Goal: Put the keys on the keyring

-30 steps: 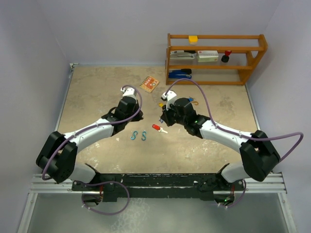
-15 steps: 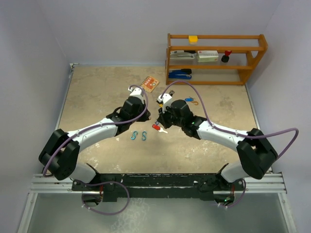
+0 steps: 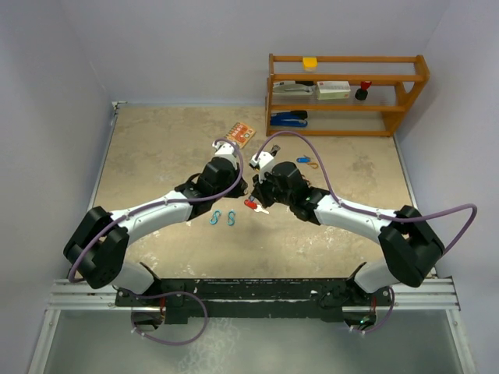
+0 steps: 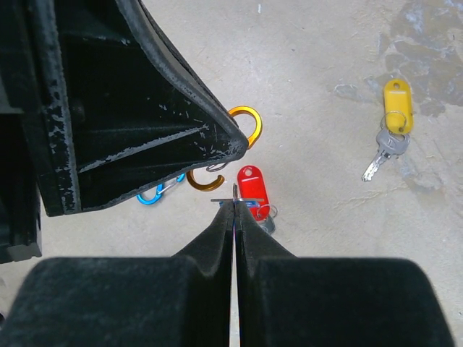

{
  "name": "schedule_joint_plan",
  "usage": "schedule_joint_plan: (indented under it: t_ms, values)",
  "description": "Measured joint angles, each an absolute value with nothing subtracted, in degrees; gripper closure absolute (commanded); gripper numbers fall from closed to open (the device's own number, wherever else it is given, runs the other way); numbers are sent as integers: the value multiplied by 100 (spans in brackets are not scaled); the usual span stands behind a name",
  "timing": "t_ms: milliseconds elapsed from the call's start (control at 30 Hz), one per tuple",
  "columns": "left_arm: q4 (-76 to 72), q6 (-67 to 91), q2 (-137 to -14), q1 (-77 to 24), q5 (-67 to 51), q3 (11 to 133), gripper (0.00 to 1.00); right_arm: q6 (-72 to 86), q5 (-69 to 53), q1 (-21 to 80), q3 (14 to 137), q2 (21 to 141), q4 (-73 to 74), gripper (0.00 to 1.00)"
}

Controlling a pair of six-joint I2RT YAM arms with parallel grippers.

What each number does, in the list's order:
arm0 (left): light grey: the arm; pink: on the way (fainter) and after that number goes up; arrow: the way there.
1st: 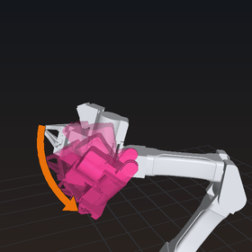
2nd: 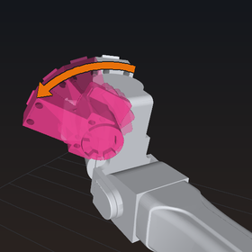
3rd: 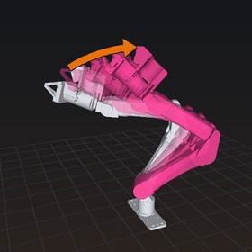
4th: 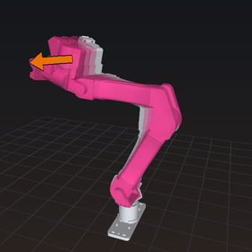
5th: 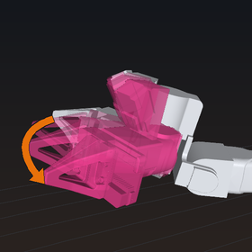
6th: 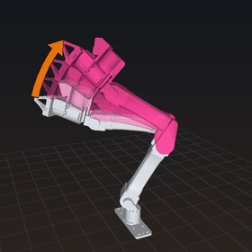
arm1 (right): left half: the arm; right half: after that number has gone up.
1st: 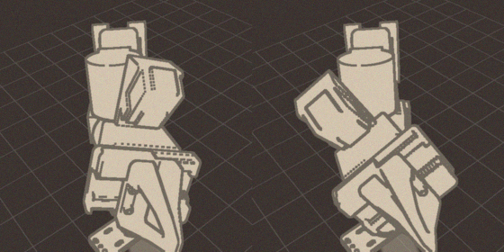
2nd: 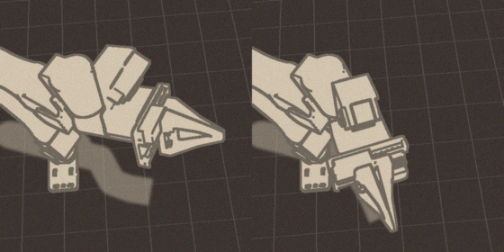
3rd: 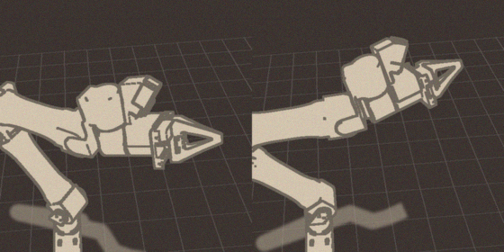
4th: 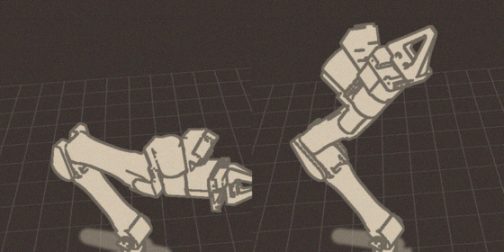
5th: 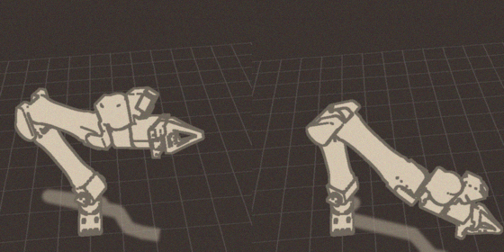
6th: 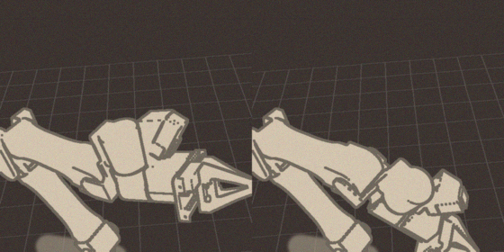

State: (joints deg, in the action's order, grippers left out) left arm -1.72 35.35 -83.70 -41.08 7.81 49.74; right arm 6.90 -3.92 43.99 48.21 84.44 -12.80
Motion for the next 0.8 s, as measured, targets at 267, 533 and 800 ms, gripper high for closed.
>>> schedule_joint_plan:
  t_ms: [267, 533, 800]
  values:
    - [-169, 3533, -8372, -4163, 786, 4978, 100, 681, -351, 4399, 4821, 8444, -1278, 100]
    - [-187, 3531, -8455, -4211, 784, 5006, 100, 642, -261, 4399, 4821, 8444, -1278, 100]
    - [-204, 3531, -8521, -4228, 784, 5039, 100, 620, -259, 4399, 4821, 8444, -1278, 100]
